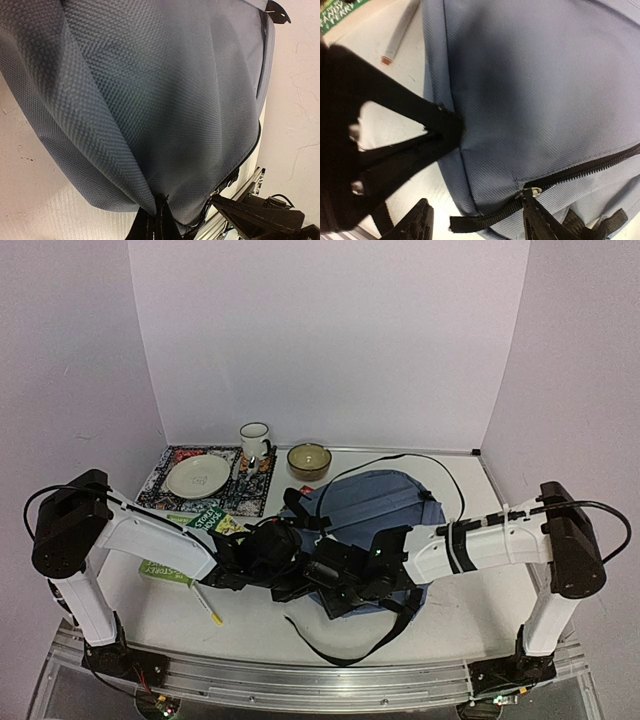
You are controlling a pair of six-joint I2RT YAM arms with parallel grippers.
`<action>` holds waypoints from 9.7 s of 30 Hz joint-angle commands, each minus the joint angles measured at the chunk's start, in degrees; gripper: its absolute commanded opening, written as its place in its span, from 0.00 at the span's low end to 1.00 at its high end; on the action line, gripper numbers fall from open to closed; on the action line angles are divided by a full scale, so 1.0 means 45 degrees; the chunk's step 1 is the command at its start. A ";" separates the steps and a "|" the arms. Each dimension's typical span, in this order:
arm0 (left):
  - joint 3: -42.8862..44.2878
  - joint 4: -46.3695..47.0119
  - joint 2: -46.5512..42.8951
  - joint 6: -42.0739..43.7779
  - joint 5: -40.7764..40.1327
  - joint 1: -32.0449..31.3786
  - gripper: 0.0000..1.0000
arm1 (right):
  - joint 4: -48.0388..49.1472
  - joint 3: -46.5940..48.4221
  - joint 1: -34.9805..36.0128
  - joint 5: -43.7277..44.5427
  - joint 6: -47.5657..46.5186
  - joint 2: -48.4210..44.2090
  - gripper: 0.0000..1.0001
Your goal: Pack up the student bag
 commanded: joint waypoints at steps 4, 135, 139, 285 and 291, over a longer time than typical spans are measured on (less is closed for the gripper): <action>0.0304 0.0612 -0.0474 -0.0045 0.0169 -0.0024 0.00 | -0.1568 0.0015 0.0065 0.0814 0.0088 -0.0383 0.49; 0.2705 -0.2998 -0.0740 0.4506 -0.0758 0.0289 0.19 | 0.3034 -0.1223 -1.5535 -1.2591 -0.5946 -0.5679 0.00; 0.3037 -0.3140 -0.1213 0.4895 -0.0850 0.0378 0.27 | 0.0761 0.1146 -1.5521 -1.0631 -0.6933 -0.6143 0.00; 0.3716 -0.2710 0.1376 0.5866 0.0518 0.1753 0.00 | 0.3445 0.0514 -0.8763 -0.9077 -0.6314 0.1622 0.14; 0.3651 -0.2666 0.1371 0.5805 0.0484 0.1754 0.00 | 0.3313 0.0692 -0.8623 -0.8886 -0.6271 0.1137 0.00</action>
